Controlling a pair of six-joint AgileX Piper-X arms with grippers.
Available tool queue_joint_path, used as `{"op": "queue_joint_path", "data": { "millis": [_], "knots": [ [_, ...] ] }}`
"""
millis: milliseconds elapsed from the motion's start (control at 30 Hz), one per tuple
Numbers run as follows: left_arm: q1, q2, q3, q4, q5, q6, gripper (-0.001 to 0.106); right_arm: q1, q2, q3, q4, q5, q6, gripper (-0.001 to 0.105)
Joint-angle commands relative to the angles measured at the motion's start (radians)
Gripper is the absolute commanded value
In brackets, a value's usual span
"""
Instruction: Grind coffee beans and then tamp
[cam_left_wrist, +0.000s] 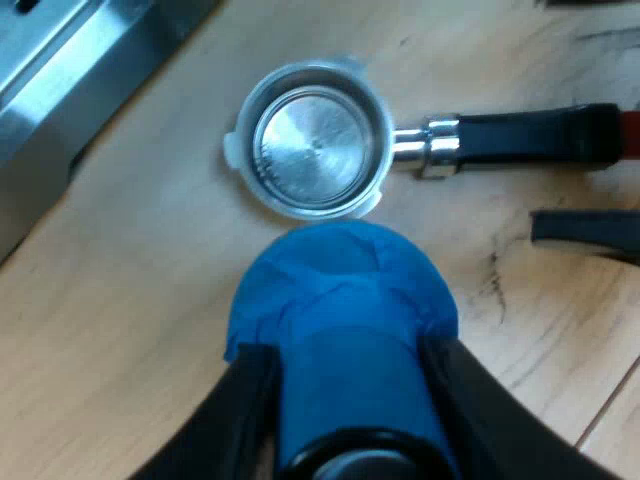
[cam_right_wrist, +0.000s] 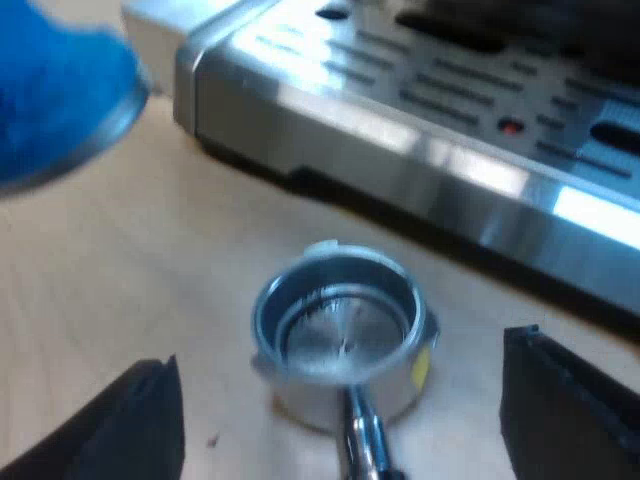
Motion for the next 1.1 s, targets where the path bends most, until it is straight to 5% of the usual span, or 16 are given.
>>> {"op": "queue_joint_path", "data": {
  "millis": [33, 500, 1100],
  "knots": [
    [-0.004, -0.006, -0.006, -0.018, -0.018, -0.004, 0.000, -0.001, -0.011, 0.026, -0.001, -0.043, 0.048, 0.067],
    [-0.007, 0.011, -0.006, -0.080, -0.006, -0.002, 0.000, -0.001, -0.012, 0.038, -0.009, -0.042, 0.036, 0.067],
    [-0.009, 0.228, -0.087, -0.093, 0.061, 0.049, 0.000, -0.001, -0.012, 0.038, -0.009, -0.048, 0.042, 0.067]
  ]
}}
